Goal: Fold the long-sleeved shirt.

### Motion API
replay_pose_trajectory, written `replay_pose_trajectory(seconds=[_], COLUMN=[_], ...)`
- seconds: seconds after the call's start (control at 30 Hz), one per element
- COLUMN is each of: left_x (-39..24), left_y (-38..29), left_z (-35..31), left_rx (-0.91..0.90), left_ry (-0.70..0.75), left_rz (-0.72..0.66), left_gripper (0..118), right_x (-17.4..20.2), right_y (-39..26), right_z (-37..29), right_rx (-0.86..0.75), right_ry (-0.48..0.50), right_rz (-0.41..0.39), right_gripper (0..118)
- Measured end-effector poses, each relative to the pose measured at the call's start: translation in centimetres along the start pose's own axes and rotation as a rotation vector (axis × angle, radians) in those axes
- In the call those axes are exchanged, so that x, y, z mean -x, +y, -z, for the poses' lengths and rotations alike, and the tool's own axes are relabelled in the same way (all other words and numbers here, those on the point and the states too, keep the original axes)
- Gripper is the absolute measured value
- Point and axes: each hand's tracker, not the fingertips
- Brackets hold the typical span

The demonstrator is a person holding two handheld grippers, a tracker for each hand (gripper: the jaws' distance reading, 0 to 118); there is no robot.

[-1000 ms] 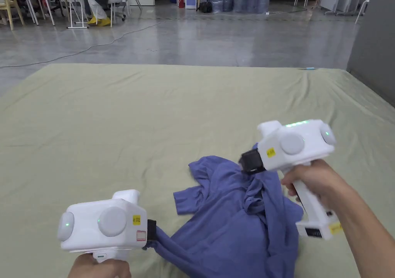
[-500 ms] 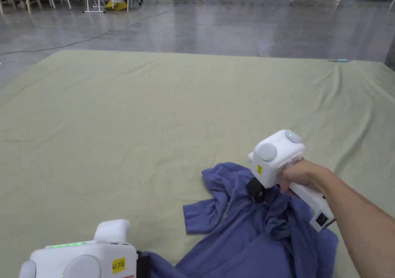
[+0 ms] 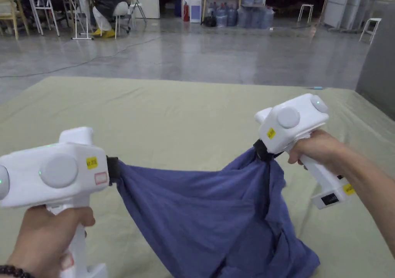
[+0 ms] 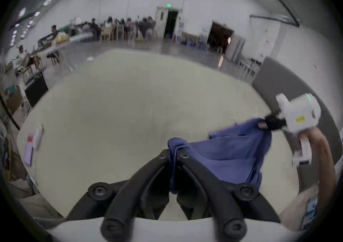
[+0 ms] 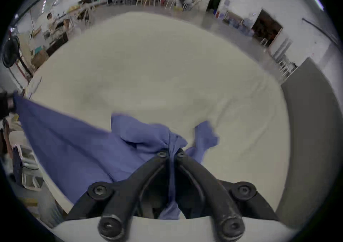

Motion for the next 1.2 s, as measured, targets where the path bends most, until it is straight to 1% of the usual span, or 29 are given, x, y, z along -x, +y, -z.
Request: replay_pose_trajectory(seconds=[0.07, 0.13, 0.2, 0.3, 0.33, 0.37, 0.43, 0.5, 0.53, 0.6, 0.7, 0.8, 0.87, 1.03, 1.1, 1.2], left_x=[-0.7, -1.3, -2.4, -4.3, -4.9, -5.5, -6.7, -8.0, -8.5, -9.3, -9.5, -9.5, -9.4, -7.8, -6.9, -5.9], left_y=[4.3, 8.8, 13.9, 21.2, 23.3, 25.7, 29.2, 31.8, 32.4, 32.5, 32.5, 30.9, 28.6, 21.9, 20.2, 16.9], left_z=[-1.9, -3.0, -4.0, -4.8, -4.9, -5.2, -5.6, -6.1, -6.3, -6.2, -5.1, -3.5, -2.3, 2.7, 5.3, 7.1], left_rx=[-0.092, -0.157, -0.212, -0.262, -0.252, -0.269, -0.267, -0.279, -0.295, -0.323, -0.322, -0.303, -0.263, -0.16, -0.109, -0.061], left_ry=[0.009, -0.007, -0.02, -0.021, -0.028, -0.036, -0.03, -0.01, -0.005, 0.032, 0.022, 0.021, 0.028, 0.037, 0.052, 0.055], left_rz=[-0.021, -0.016, 0.006, 0.041, 0.053, 0.044, 0.037, 0.049, 0.062, 0.108, 0.124, 0.149, 0.177, 0.198, 0.195, 0.206], left_gripper=[0, 0, 0, 0, 0, 0, 0, 0, 0, 0, 0, 0, 0, 0, 0, 0], right_x=[-2.0, -3.2, -4.8, -7.1, -7.5, -8.0, -8.4, -8.7, -8.8, -8.9, -9.3, -9.6, -9.8, -9.7, -9.2, -8.5], right_y=[2.2, 4.3, 6.7, 10.3, 11.1, 12.3, 14.1, 15.7, 16.2, 16.8, 16.8, 15.6, 14.4, 9.7, 7.6, 4.8], right_z=[-4.4, -9.1, -13.4, -19.0, -20.5, -22.0, -24.6, -26.7, -27.4, -28.3, -28.2, -26.2, -23.9, -15.6, -12.3, -9.2], right_rx=[-0.072, -0.144, -0.226, -0.356, -0.41, -0.456, -0.505, -0.559, -0.565, -0.579, -0.581, -0.564, -0.525, -0.421, -0.364, -0.32], right_ry=[-0.005, -0.069, -0.14, -0.184, -0.209, -0.255, -0.333, -0.371, -0.366, -0.382, -0.389, -0.376, -0.364, -0.288, -0.258, -0.236], right_rz=[0.048, 0.052, 0.082, 0.147, 0.148, 0.158, 0.167, 0.164, 0.172, 0.193, 0.213, 0.217, 0.224, 0.291, 0.299, 0.308], right_gripper=[0, 0, 0, 0, 0, 0, 0, 0, 0, 0, 0, 0, 0, 0, 0, 0])
